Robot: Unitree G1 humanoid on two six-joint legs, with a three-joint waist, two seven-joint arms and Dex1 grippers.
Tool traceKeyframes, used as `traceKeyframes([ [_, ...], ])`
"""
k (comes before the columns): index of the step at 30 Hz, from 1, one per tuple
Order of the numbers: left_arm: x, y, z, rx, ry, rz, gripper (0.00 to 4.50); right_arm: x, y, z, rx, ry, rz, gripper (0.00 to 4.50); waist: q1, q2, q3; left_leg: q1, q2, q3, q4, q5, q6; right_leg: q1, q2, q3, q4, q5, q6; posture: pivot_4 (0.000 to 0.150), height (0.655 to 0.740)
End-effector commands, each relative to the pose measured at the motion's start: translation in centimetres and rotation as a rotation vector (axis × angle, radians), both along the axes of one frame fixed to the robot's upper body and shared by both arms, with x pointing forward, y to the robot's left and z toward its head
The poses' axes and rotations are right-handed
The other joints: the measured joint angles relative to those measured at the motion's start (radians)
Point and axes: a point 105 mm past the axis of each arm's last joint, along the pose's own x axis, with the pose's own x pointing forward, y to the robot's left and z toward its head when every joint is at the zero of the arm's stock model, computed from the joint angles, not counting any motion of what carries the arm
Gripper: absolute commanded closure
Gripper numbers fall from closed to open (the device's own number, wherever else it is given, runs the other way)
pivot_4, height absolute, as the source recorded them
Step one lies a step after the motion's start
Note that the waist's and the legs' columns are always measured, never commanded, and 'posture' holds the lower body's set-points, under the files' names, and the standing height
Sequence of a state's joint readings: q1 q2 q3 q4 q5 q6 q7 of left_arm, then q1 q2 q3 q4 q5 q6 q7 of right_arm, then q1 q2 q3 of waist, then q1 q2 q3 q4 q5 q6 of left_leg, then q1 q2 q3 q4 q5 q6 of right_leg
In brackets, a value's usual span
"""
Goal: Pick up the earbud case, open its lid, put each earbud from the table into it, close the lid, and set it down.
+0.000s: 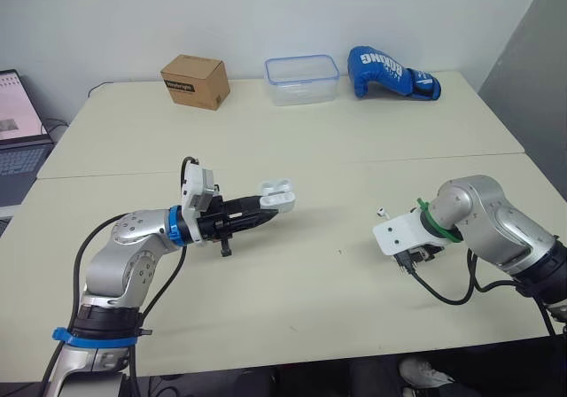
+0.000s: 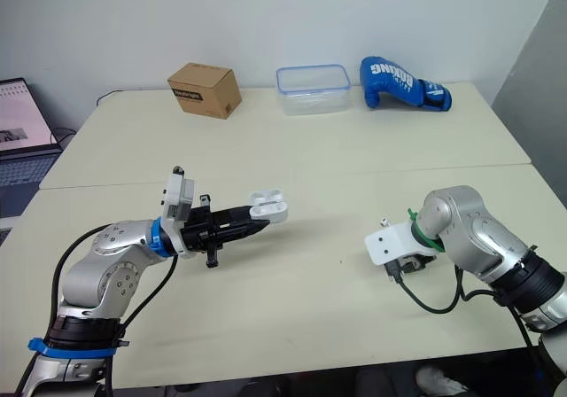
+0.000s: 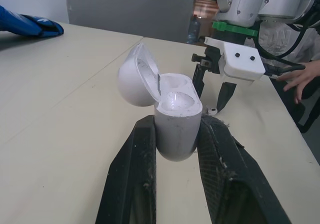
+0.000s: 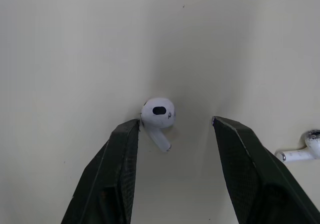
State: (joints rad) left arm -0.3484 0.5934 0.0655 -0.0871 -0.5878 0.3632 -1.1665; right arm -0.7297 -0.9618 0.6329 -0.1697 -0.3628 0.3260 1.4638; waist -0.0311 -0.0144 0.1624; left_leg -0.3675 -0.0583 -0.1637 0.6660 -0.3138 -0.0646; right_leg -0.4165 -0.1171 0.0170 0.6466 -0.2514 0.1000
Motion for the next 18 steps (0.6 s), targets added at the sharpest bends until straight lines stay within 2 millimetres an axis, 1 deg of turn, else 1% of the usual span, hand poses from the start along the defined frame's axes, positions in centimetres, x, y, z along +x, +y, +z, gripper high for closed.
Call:
traceKeyframes([
  [1,-0.32,-0.28,0.83,0.004,-0.052,-0.013,3.71,-0.19,-0.04,0.8,-0.003,-0.021,0.026,2.09,0.0,0.0,0.0,0.0,0.0,0.0,0.0,0.0,0.0,0.0,0.0,0.0,0.0,0.0,0.0,0.15,0.7307],
  [10,-0.35,-0.27,0.82,0.007,-0.052,-0.015,3.71,-0.64,0.29,1.08,-0.003,-0.018,0.065,2.09,0.0,0.0,0.0,0.0,0.0,0.0,0.0,0.0,0.0,0.0,0.0,0.0,0.0,0.0,0.0,0.15,0.7307],
  [18,-0.38,-0.32,0.81,0.006,-0.05,-0.015,3.71,-0.68,0.36,0.68,-0.016,-0.018,0.078,2.09,0.0,0.0,0.0,0.0,0.0,0.0,0.0,0.0,0.0,0.0,0.0,0.0,0.0,0.0,0.0,0.15,0.7307],
])
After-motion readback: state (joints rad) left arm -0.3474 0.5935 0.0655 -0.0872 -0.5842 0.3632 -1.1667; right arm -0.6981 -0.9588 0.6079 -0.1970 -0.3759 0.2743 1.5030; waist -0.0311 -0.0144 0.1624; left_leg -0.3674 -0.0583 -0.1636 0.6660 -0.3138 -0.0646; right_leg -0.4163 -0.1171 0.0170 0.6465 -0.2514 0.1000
